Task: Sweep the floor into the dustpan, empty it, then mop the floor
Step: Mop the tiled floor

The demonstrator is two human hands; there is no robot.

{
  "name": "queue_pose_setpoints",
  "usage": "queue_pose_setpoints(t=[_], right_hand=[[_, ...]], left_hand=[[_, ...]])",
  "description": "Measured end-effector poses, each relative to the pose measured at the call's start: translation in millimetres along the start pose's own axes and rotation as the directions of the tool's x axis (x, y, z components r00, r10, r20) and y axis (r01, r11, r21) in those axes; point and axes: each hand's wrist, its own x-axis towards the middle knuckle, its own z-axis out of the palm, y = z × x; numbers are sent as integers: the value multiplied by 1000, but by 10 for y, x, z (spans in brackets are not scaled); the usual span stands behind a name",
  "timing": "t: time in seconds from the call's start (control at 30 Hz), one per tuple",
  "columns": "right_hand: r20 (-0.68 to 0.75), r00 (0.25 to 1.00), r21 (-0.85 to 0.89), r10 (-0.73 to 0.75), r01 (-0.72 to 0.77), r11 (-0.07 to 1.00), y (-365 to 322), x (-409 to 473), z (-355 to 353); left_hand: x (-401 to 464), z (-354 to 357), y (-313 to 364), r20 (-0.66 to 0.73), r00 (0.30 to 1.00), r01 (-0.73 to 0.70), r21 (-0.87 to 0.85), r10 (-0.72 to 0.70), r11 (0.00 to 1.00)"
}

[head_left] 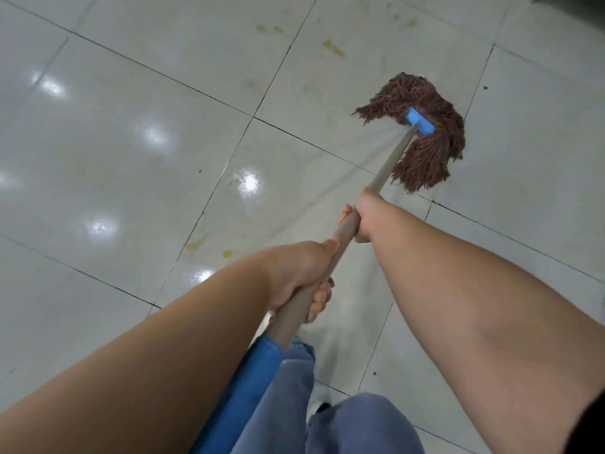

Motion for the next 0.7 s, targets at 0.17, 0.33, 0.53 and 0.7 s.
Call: queue_pose_setpoints(t=[0.17,0.33,0.53,0.7], right_hand=[[11,1000,7,12,-12,1000,-740,253,-177],[39,999,1,7,-7,1000,-1675,529,-484],[36,999,-83,-20,23,996,-3261,1130,-1095],[32,995,-100,-95,98,990,-4488,1502,-1595]], left_hand=[[107,241,729,-3,1000,-6,-3,6,1000],[296,639,1640,-49,999,18,16,-17,1000],[784,1427,3162,-72,997,-16,-7,15,1000],[1034,2042,4319,-48,994,-97,-55,95,994]])
